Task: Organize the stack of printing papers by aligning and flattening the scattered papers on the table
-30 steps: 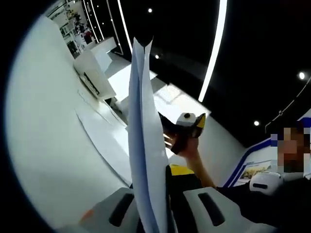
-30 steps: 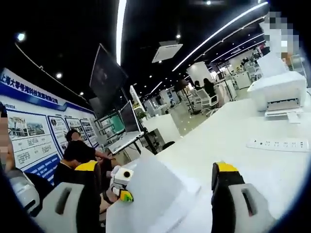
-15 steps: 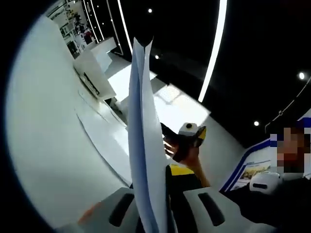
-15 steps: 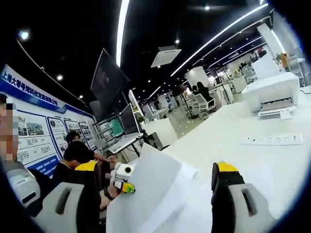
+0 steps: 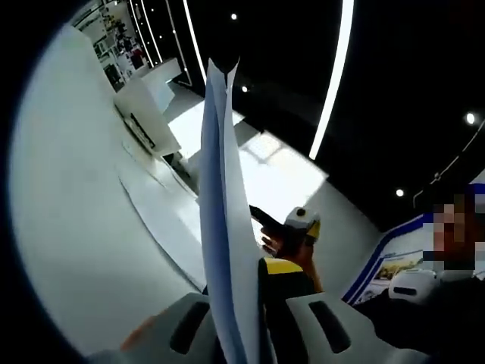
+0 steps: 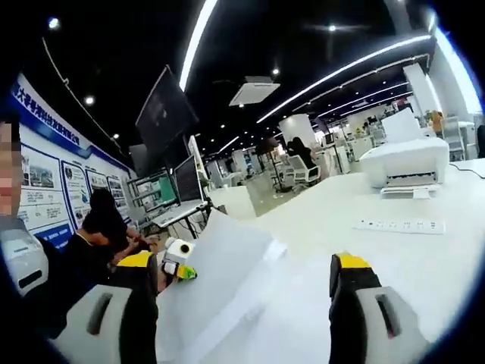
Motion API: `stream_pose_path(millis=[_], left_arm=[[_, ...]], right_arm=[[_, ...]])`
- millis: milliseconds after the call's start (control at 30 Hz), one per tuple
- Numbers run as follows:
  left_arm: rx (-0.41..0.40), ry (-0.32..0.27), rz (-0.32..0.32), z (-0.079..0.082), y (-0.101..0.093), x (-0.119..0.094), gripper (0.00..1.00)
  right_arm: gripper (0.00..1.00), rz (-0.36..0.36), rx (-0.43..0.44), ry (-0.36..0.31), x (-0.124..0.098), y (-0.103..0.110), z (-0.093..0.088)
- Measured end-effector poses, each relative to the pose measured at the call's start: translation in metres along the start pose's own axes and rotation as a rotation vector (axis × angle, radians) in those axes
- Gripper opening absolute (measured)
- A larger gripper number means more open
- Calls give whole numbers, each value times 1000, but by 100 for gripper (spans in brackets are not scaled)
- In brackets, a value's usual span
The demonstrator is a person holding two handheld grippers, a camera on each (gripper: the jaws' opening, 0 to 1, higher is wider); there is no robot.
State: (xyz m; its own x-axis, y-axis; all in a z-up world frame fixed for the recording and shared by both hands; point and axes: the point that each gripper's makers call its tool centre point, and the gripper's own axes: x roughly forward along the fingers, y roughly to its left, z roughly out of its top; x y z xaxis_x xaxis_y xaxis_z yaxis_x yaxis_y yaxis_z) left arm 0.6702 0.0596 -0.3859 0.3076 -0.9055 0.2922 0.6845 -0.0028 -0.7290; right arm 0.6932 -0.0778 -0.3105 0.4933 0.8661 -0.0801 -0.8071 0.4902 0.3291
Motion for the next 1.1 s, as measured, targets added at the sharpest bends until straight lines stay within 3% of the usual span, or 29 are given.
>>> stream_pose_path(millis=[267, 700, 967, 1100], left_arm=[[1, 0, 0, -1, -1, 1, 6], [1, -3, -1, 1, 0, -1, 6], [1, -5, 1, 2, 1, -1, 7], [-6, -9, -2, 3, 2, -2, 6]], right_arm=[[89, -18, 17, -46, -26, 2, -8], [89, -105, 77, -117, -76, -18, -16], [88, -132, 100, -138, -88, -24, -24], [88, -133, 108, -128, -81, -20, -33]])
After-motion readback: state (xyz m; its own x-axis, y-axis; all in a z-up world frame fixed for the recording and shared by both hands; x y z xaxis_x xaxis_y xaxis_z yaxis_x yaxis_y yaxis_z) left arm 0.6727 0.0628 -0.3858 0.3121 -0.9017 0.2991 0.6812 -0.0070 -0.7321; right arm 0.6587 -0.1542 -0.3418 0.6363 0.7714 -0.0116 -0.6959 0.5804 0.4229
